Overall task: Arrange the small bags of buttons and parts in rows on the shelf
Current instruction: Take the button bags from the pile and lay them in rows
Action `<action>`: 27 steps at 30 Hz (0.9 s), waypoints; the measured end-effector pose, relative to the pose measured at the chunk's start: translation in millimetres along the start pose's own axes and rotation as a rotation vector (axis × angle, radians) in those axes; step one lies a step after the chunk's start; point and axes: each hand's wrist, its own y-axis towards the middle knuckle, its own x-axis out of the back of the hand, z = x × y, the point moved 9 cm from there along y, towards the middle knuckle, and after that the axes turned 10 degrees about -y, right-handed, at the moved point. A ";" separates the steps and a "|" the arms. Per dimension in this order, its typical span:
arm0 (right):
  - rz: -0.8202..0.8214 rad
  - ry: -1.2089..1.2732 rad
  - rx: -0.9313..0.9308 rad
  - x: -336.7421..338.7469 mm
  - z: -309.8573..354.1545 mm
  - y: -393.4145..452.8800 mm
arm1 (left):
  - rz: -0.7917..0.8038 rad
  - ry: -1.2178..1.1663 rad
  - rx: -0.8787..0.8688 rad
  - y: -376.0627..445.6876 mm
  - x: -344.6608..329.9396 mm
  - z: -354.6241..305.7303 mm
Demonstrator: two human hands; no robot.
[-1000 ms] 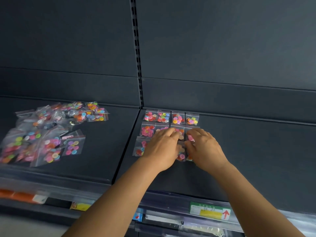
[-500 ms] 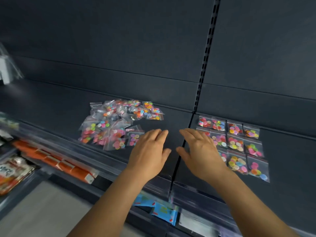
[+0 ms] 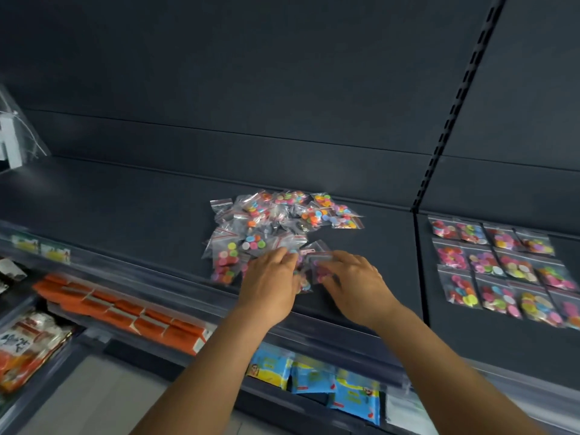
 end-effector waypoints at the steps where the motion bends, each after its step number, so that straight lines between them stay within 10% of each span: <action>1: 0.015 -0.006 -0.005 -4.5 1.5 0.7 | -0.001 -0.026 -0.031 -0.1 -0.8 -0.5; 10: -0.031 0.016 -0.126 1.4 -23.3 9.7 | -0.012 -0.207 -0.231 10.8 -3.8 -18.9; 27: 0.021 0.139 -0.371 -3.0 -39.3 32.0 | -0.051 -0.200 0.138 47.5 -0.2 23.0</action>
